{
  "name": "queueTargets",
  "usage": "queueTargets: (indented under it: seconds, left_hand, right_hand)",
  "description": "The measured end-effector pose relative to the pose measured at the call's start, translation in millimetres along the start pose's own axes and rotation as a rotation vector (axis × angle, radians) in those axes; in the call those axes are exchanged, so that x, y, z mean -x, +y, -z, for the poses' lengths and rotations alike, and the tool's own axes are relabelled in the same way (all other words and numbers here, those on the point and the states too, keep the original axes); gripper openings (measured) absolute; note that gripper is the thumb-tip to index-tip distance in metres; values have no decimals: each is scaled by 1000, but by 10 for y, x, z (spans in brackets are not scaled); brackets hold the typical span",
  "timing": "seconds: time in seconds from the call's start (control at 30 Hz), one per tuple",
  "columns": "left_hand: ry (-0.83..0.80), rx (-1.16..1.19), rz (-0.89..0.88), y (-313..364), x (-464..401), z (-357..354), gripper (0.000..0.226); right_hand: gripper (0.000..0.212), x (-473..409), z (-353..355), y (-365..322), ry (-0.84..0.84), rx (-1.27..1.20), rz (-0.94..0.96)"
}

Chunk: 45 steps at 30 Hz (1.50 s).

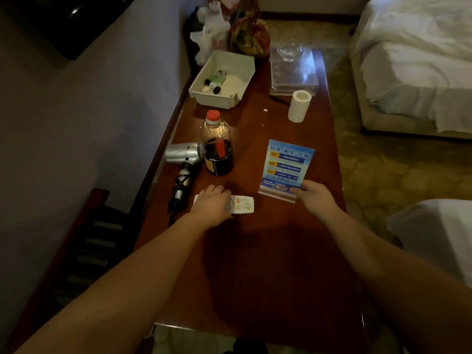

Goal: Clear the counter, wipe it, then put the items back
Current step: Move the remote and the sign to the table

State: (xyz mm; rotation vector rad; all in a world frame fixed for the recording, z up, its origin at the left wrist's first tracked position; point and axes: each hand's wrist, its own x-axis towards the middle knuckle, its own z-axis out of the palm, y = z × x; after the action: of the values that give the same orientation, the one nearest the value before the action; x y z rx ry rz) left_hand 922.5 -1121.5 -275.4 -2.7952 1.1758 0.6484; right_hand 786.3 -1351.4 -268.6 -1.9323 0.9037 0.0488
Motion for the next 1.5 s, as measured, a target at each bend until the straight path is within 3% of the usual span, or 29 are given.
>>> queueTargets:
  seconds: [0.17, 0.73, 1.2, 1.4, 1.5]
  left_hand:
    - [3, 17, 16, -138, -283, -85, 70]
    - [39, 52, 29, -468, -753, -244, 73]
    - [81, 94, 15, -476, -730, -272, 75]
    - [122, 91, 9, -486, -570, -196, 80]
    - [148, 100, 35, -465, -369, -161, 73]
  right_hand:
    - [26, -407, -174, -99, -35, 165, 9]
    - [29, -1269, -614, -280, -45, 125, 10]
    - [30, -1337, -623, -290, -71, 180, 54]
    - [46, -1193, -517, -318, -74, 147, 40]
    - [39, -1007, -445, -299, -43, 129, -3]
